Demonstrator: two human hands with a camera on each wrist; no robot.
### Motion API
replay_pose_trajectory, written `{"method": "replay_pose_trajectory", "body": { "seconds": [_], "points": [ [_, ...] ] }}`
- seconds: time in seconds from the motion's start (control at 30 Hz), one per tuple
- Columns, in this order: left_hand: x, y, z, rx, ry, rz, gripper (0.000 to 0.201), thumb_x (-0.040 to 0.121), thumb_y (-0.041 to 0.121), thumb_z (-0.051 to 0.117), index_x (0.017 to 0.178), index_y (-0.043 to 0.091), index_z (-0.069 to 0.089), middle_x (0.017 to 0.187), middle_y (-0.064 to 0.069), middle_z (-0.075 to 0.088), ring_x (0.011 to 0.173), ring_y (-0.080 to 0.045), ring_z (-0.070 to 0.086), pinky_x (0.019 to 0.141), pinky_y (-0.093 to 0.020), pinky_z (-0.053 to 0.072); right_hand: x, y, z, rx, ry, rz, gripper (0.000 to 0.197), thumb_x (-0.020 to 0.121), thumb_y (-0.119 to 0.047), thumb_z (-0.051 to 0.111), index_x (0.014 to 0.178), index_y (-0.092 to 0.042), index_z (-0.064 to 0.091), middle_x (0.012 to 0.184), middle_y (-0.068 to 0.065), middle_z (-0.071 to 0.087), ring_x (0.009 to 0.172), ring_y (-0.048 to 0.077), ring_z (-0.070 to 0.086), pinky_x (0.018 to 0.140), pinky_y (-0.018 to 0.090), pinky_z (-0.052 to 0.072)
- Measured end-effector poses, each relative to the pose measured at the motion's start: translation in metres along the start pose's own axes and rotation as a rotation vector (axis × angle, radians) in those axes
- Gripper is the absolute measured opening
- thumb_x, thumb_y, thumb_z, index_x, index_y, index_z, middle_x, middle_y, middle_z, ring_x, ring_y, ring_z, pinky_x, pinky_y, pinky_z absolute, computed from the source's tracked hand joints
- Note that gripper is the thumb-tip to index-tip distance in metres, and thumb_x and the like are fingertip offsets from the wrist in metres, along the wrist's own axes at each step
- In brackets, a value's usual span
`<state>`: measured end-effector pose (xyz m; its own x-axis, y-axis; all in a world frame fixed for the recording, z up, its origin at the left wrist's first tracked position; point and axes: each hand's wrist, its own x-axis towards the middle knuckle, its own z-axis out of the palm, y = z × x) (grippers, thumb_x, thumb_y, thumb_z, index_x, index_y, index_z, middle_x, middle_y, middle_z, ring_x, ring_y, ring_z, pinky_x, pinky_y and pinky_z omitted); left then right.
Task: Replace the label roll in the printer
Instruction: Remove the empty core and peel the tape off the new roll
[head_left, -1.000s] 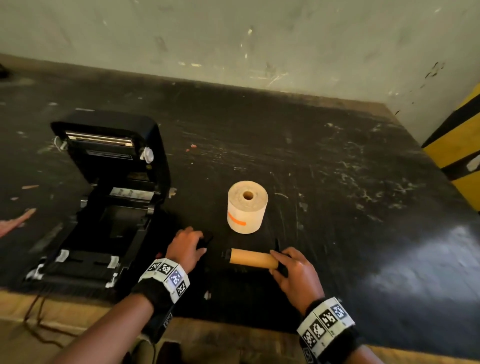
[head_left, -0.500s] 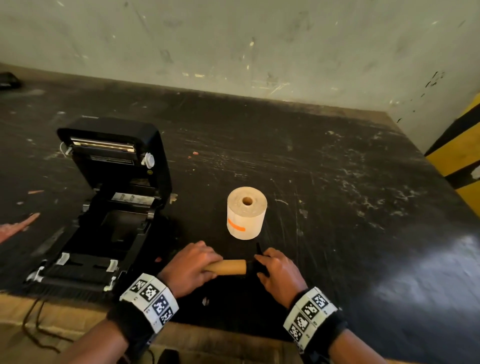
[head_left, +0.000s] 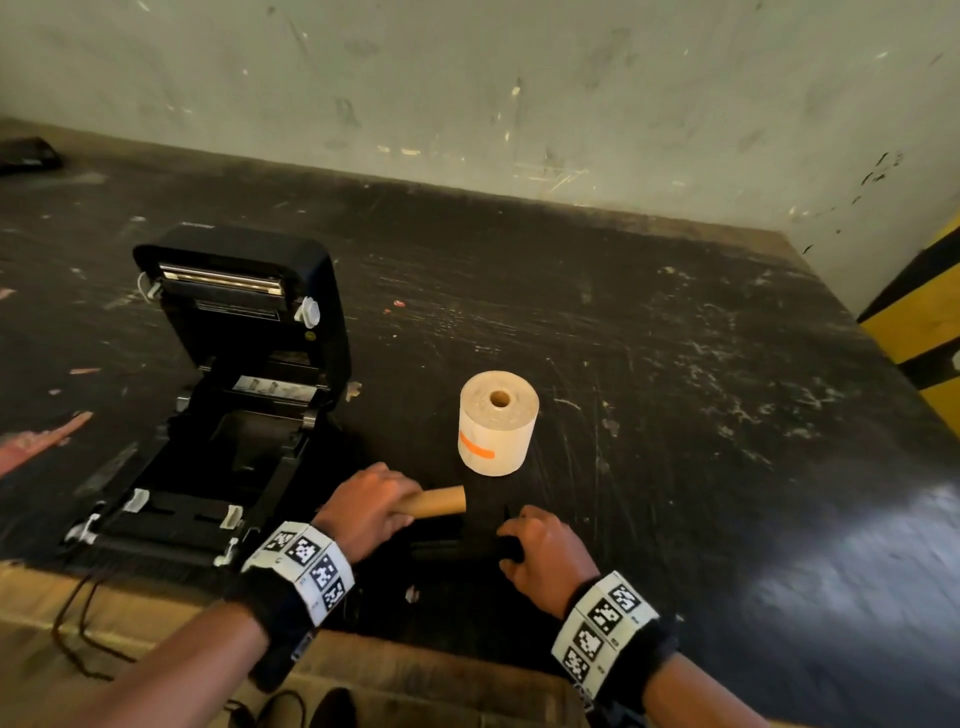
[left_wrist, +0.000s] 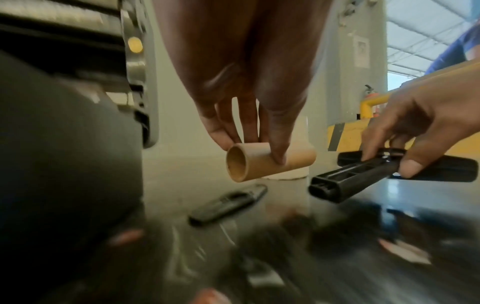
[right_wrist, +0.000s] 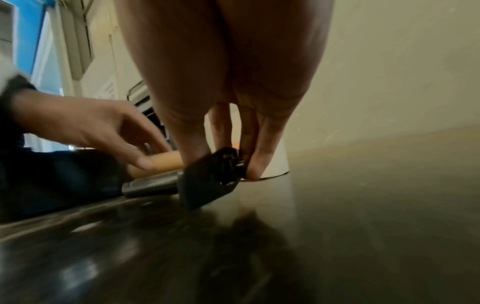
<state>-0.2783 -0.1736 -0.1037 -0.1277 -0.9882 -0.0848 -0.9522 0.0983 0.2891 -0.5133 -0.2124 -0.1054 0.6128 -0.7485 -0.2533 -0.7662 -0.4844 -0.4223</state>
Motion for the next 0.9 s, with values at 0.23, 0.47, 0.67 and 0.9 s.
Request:
{"method": "replay_pose_trajectory", "body": {
  "seconds": [0.23,0.47,0.67,0.9],
  "points": [
    [0.005,0.009,0.01,0.075,-0.108,-0.047,0.043,0.088,0.033,0.055,0.129,0.024,0.045,0.128,0.003,0.051,0.118,-0.015,0.041,0.097,-0.031,0.034,-0.001,-0.002,-0.008,0.0,-0.069,0.021,0.036,0.087,-0.04,0.058,0.12,-0.025,0.056,0.115,0.001,0.058,0.108,0.018,0.056,0.091,0.034,0.048],
    [0.032,0.015,0.001,-0.408,0.054,-0.233,0.064,0.085,0.028,0.061,0.14,0.03,0.029,0.139,-0.006,0.043,0.127,-0.019,0.038,0.105,-0.036,0.034,0.037,0.005,-0.064,-0.135,0.298,-0.12,0.055,0.089,-0.036,0.056,0.139,-0.023,0.037,0.13,0.005,0.053,0.118,0.021,0.049,0.099,0.036,0.044],
    [0.061,0.031,0.014,-0.687,0.033,-0.273,0.074,0.082,0.008,0.064,0.143,0.015,0.023,0.145,-0.007,0.036,0.133,-0.019,0.032,0.108,-0.03,0.028,0.06,0.002,-0.071,-0.404,0.371,-0.253,0.055,0.081,-0.032,0.065,0.13,-0.013,0.05,0.118,0.012,0.055,0.108,0.029,0.051,0.089,0.041,0.047],
    [0.07,0.036,0.025,-0.734,0.128,-0.315,0.073,0.077,0.001,0.064,0.141,0.01,0.03,0.141,-0.01,0.042,0.13,-0.019,0.037,0.107,-0.036,0.033,0.076,0.009,-0.07,-0.523,0.355,-0.306,0.059,0.078,-0.029,0.067,0.131,-0.016,0.047,0.121,0.008,0.062,0.11,0.028,0.055,0.09,0.041,0.046]
  ]
}}
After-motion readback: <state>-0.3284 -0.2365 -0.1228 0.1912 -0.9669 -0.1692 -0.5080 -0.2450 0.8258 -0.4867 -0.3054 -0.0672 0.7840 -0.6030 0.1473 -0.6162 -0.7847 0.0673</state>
